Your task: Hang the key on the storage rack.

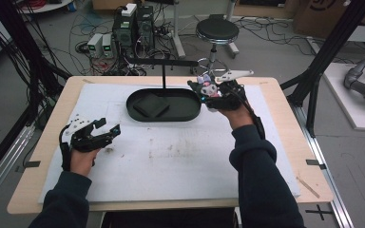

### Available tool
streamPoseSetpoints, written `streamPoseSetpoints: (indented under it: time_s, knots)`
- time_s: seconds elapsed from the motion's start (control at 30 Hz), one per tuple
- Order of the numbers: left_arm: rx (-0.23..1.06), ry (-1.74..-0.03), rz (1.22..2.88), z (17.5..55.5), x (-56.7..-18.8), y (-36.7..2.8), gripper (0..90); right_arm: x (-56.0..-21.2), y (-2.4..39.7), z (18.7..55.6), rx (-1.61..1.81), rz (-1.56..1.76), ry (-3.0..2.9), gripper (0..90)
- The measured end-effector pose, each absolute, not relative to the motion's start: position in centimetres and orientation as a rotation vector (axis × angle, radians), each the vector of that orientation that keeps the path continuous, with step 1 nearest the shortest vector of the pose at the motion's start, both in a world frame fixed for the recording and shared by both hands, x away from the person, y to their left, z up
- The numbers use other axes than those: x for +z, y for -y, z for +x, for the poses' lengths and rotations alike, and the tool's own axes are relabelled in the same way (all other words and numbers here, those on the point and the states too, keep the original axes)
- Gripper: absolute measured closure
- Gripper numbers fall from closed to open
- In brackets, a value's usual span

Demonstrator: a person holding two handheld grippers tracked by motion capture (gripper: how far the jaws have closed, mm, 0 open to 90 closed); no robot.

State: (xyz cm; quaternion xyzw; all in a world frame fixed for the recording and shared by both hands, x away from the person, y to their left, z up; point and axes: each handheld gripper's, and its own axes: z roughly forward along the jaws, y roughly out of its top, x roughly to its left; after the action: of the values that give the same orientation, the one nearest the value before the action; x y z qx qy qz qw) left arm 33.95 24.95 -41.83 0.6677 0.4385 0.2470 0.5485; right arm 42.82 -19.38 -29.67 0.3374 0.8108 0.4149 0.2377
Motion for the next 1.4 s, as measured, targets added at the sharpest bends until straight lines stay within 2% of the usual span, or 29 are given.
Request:
streamPoseSetpoints:
  time_s: [0.4,0.77,0.9,1.07,1.4]
  knots:
    - [0.580,-1.043,1.575,34.0,-41.9,-25.1,29.2,-27.6,16.4,47.3,1.209,0.920,-2.175,35.8]
    - [0.579,-1.044,1.570,34.0,-41.9,-25.2,29.2,-26.5,15.5,49.6,1.102,0.959,-2.104,35.8]
    - [0.584,-1.049,1.567,34.0,-41.9,-25.4,29.2,-27.1,16.3,49.9,1.004,1.035,-2.057,35.7]
    - [0.586,-1.052,1.570,33.9,-41.9,-25.5,29.2,-29.6,17.5,49.9,0.939,1.109,-2.090,35.8]
    - [0.584,-1.052,1.574,33.9,-41.9,-25.4,29.2,-32.9,15.2,50.8,0.831,1.115,-2.208,36.3]
